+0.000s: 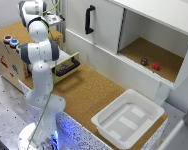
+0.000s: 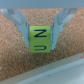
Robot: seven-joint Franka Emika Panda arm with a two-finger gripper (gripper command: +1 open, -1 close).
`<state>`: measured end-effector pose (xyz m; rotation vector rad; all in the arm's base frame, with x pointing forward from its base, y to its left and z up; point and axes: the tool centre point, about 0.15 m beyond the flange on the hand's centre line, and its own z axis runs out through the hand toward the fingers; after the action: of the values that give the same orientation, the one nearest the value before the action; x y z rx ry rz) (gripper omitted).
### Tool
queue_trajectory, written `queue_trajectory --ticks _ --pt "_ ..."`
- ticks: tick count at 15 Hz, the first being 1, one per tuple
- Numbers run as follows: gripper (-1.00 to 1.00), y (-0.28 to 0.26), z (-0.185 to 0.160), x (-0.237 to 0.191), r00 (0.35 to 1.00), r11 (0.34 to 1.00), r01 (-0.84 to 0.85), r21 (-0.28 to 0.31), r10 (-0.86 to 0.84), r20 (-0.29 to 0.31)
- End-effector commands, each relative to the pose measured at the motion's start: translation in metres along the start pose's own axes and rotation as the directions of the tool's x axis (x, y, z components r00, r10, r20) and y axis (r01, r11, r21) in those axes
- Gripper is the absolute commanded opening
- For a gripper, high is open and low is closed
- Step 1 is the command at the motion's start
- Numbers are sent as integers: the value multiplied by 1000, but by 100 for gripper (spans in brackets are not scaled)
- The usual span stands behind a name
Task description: Rotate the yellow block to the right
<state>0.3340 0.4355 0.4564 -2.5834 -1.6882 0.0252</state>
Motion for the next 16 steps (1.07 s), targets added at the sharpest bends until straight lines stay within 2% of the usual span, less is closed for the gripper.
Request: queue_trajectory --ticks 1,2,3,5,6,8,9,11,12,13,16 --pt "-100 3 4 9 929 922 -362 139 369 -29" --pt "-100 2 6 12 902 892 -424 157 431 -13" --pt "-100 0 4 16 874 865 -479 151 485 -7" --pt "-100 -2 0 21 822 816 -567 107 568 25" --pt "-100 -2 1 18 783 781 -622 56 619 62" --pt "-100 0 4 5 695 694 -718 48 718 27" --pt "-100 -1 6 2 657 657 -751 69 754 -18" --pt "-100 -2 13 8 630 629 -775 54 776 1" --pt "-100 -3 16 10 606 606 -795 37 795 -5" --pt "-100 -4 16 10 580 580 -815 -5 815 -17" --pt "-100 -3 23 3 492 491 -870 -37 867 -74"
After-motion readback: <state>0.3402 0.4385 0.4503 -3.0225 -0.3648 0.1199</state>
